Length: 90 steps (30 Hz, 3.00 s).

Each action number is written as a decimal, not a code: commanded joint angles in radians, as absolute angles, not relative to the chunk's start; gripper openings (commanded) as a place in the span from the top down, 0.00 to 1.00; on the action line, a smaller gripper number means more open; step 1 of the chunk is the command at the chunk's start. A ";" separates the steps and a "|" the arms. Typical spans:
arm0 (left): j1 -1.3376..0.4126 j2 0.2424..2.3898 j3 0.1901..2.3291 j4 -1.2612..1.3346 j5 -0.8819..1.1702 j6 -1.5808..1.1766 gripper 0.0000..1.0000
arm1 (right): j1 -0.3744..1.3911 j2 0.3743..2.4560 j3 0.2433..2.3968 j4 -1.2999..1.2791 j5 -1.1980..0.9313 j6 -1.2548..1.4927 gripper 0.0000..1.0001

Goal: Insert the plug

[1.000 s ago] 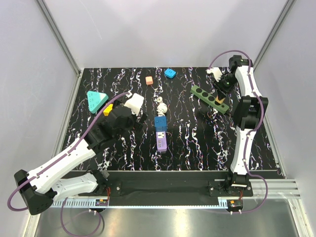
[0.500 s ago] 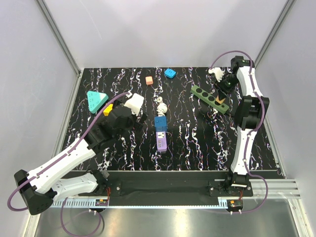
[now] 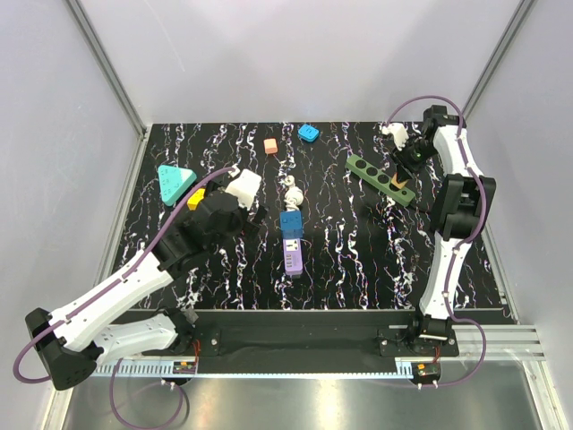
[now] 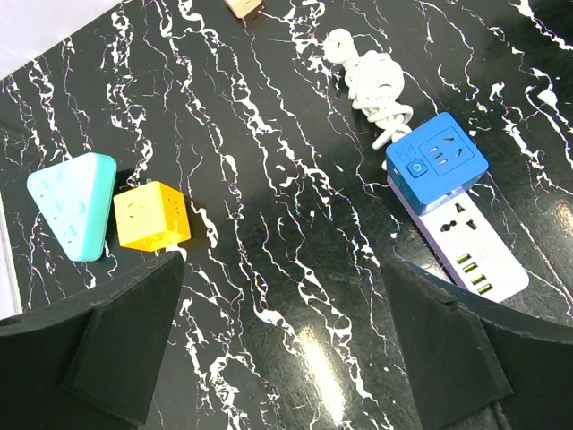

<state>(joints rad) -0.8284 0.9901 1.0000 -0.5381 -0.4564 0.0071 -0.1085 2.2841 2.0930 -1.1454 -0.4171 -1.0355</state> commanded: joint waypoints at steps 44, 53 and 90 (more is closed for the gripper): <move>-0.831 0.911 1.029 -0.508 -0.512 0.005 0.01 | -0.041 2.272 1.844 -1.035 -0.225 -0.907 0.89; -0.833 0.913 1.020 -0.503 -0.518 0.005 0.01 | -0.041 2.263 1.786 -1.075 -0.253 -0.784 0.92; -0.822 0.893 0.974 -0.439 -0.652 -0.074 0.01 | -0.006 2.184 2.250 -0.828 -0.251 0.193 0.00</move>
<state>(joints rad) -0.8345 0.9180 0.9840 -0.5179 -0.6159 -0.0254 -0.0200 2.1345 2.0983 -0.8581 -0.0776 -0.0818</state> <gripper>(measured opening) 0.984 0.994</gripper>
